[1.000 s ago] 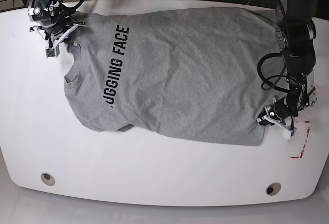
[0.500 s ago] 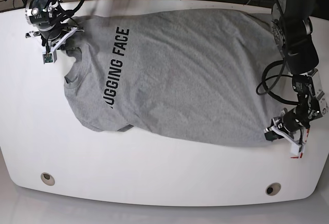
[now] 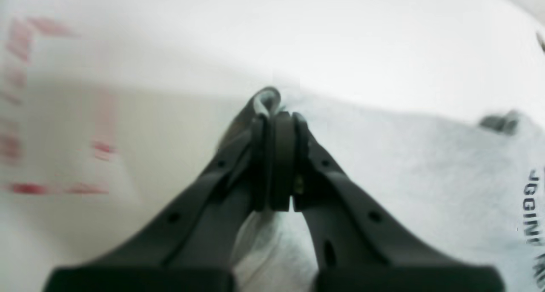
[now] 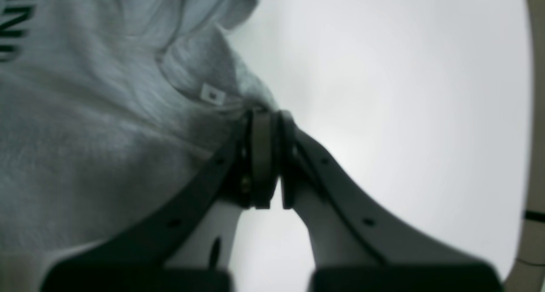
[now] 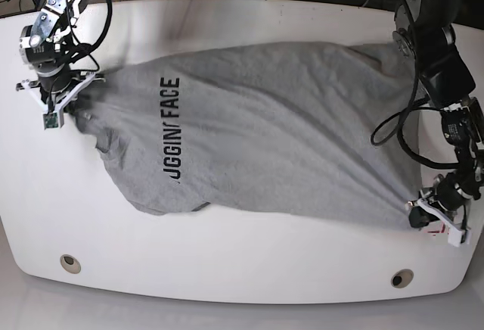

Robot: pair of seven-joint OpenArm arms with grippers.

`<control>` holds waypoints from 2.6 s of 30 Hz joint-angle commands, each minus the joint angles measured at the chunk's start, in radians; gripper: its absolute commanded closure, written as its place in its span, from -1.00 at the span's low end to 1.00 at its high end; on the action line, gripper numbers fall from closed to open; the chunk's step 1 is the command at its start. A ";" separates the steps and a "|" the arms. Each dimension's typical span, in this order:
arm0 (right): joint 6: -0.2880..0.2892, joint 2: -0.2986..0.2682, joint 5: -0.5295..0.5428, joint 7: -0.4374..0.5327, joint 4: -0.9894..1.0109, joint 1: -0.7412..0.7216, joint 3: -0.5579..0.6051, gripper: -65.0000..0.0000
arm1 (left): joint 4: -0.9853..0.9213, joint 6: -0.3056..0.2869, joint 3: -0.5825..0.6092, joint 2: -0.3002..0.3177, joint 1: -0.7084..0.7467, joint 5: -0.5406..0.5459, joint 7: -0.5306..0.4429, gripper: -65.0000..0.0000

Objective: Fold the T-shirt properly
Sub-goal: 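Lift the shirt with both grippers, pulling the hem corner away, then swing the stretched shirt forward and lay it on the table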

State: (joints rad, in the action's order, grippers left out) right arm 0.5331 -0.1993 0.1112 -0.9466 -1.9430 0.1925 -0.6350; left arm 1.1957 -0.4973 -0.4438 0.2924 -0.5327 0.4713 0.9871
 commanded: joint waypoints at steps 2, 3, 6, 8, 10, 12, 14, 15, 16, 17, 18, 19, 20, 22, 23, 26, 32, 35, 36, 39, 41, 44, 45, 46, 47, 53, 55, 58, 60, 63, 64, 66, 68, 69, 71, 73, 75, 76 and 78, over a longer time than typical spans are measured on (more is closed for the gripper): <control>-0.005 -0.048 0.002 0.021 -0.019 -0.063 -0.007 0.98 | 0.118 -0.001 -0.010 0.015 -0.039 0.022 0.000 1.00; -0.005 -0.058 0.002 0.021 -0.019 -0.077 -0.007 0.98 | 0.140 -0.001 -0.010 0.015 -0.039 0.022 0.003 1.00; -0.005 -0.082 0.002 0.021 -0.017 -0.124 -0.006 0.98 | 0.220 -0.001 -0.010 0.014 -0.040 0.022 0.005 1.00; -0.005 -0.101 0.002 0.021 -0.017 -0.159 -0.006 0.98 | 0.275 -0.001 -0.010 0.014 -0.045 0.022 0.006 1.00; -0.005 -0.125 0.002 0.021 -0.017 -0.205 -0.004 0.98 | 0.321 -0.001 -0.010 0.012 -0.068 0.033 0.006 1.00; -0.005 -0.147 0.002 0.019 -0.016 -0.241 -0.003 0.98 | 0.344 0.004 -0.011 0.014 -0.088 0.050 0.013 1.00; -0.005 -0.164 0.003 0.019 -0.016 -0.275 -0.003 0.98 | 0.356 0.005 -0.011 0.018 -0.111 0.063 0.025 1.00; -0.005 -0.171 0.003 0.019 -0.016 -0.294 -0.001 0.98 | 0.358 0.005 -0.011 0.020 -0.129 0.066 0.029 1.00; -0.005 -0.179 0.003 0.019 -0.016 -0.311 -0.001 0.98 | 0.358 0.005 -0.011 0.020 -0.145 0.066 0.034 1.00; -0.005 -0.190 0.003 0.019 -0.016 -0.333 0.001 0.98 | 0.359 0.005 -0.011 0.020 -0.168 0.066 0.036 1.00; -0.005 -0.197 0.003 0.019 -0.016 -0.351 0.007 0.98 | 0.359 0.005 -0.011 0.020 -0.183 0.065 0.036 1.00; -0.005 -0.207 0.003 0.015 -0.016 -0.371 0.019 0.98 | 0.359 0.005 -0.011 0.021 -0.200 0.065 0.036 1.00; -0.005 -0.223 0.003 0.004 -0.014 -0.399 0.034 0.98 | 0.356 0.005 -0.013 0.023 -0.218 0.065 0.036 1.00; -0.005 -0.251 0.003 -0.015 -0.002 -0.442 0.066 0.98 | 0.355 0.005 -0.013 0.035 -0.251 0.063 0.036 1.00; -0.005 -0.266 0.003 -0.024 0.006 -0.465 0.085 0.98 | 0.353 0.005 -0.013 0.040 -0.266 0.063 0.036 1.00; -0.005 -0.305 0.003 -0.039 0.023 -0.551 0.126 0.98 | 0.349 0.005 -0.013 0.040 -0.330 0.062 0.036 1.00; -0.005 -0.369 0.005 -0.068 0.069 -0.706 0.183 0.98 | 0.346 0.005 -0.013 0.043 -0.442 0.062 0.048 1.00; -0.005 -0.397 0.008 -0.088 0.090 -0.789 0.215 0.98 | 0.338 0.005 -0.013 0.043 -0.499 0.060 0.048 1.00; -0.005 -0.409 0.008 -0.093 0.100 -0.822 0.234 0.98 | 0.326 0.005 -0.013 0.043 -0.519 0.060 0.048 1.00; -0.005 -0.446 0.008 -0.097 0.113 -0.897 0.283 0.98 | 0.292 0.005 -0.013 0.044 -0.565 0.062 0.048 1.00; -0.005 -0.467 0.009 -0.101 0.113 -0.939 0.309 0.98 | 0.280 0.005 -0.013 0.046 -0.587 0.062 0.048 1.00; -0.005 -0.484 0.009 -0.101 0.113 -0.971 0.329 0.98 | 0.275 0.005 -0.013 0.061 -0.596 0.062 0.048 1.00; -0.005 -0.486 0.009 -0.101 0.113 -0.976 0.329 0.98 | 0.273 0.005 -0.013 0.063 -0.596 0.065 0.048 1.00; -0.003 -0.486 0.009 -0.101 0.113 -0.977 0.329 0.98 | 0.272 0.005 -0.013 0.064 -0.596 0.066 0.048 1.00; -0.003 -0.486 0.009 -0.101 0.112 -0.977 0.329 0.98 | 0.272 0.005 -0.013 0.066 -0.594 0.066 0.048 1.00; 0.014 -0.487 0.008 -0.101 0.109 -0.933 0.317 0.98 | 0.276 0.001 -0.014 0.066 -0.554 0.068 0.048 1.00; 0.032 -0.484 0.008 -0.101 0.106 -0.887 0.281 0.98 | 0.278 -0.001 -0.016 0.066 -0.525 0.070 0.048 1.00; 0.048 -0.472 0.008 -0.101 0.090 -0.818 0.221 0.98 | 0.280 -0.001 -0.043 0.064 -0.473 0.083 0.048 1.00; 0.052 -0.438 0.005 -0.101 0.067 -0.749 0.175 0.98 | 0.280 -0.001 -0.077 0.066 -0.422 0.120 0.048 1.00; 0.052 -0.412 0.008 -0.097 0.040 -0.663 0.116 0.98 | 0.278 -0.001 -0.099 0.080 -0.366 0.157 0.048 1.00; 0.052 -0.398 0.008 -0.094 0.030 -0.617 0.091 0.98 | 0.280 -0.001 -0.102 0.087 -0.330 0.174 0.048 1.00; 0.057 -0.368 0.009 -0.091 0.018 -0.552 0.059 0.99 | 0.280 -0.001 -0.103 0.092 -0.275 0.209 0.048 1.00; 0.074 -0.332 0.009 -0.079 0.001 -0.486 0.027 0.99 | 0.289 -0.001 -0.111 0.093 -0.211 0.246 0.048 1.00; 0.083 -0.315 0.009 -0.071 -0.002 -0.459 0.005 0.99 | 0.301 -0.001 -0.122 0.095 -0.180 0.255 0.048 1.00; 0.103 -0.271 0.009 -0.048 -0.005 -0.393 -0.042 0.99 | 0.338 -0.001 -0.143 0.100 -0.106 0.277 0.048 1.00; 0.121 -0.220 0.006 -0.021 -0.005 -0.327 -0.079 0.99 | 0.376 -0.001 -0.154 0.101 -0.019 0.294 0.048 1.00; 0.135 -0.174 0.003 0.007 -0.005 -0.271 -0.104 0.99 | 0.408 -0.001 -0.155 0.101 0.061 0.310 0.048 1.00; 0.140 -0.157 0.003 0.019 -0.005 -0.248 -0.111 0.99 | 0.418 -0.001 -0.155 0.101 0.098 0.320 0.048 1.00; 0.146 -0.116 0.003 0.044 -0.005 -0.189 -0.125 0.99 | 0.435 -0.001 -0.157 0.101 0.184 0.343 0.048 1.00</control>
State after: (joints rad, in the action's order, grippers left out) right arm 0.6777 -0.3260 0.1108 -0.9501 -1.9297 -0.0196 -0.7486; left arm 1.5959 -0.4992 -0.5957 0.3721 -0.3805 0.7818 1.0721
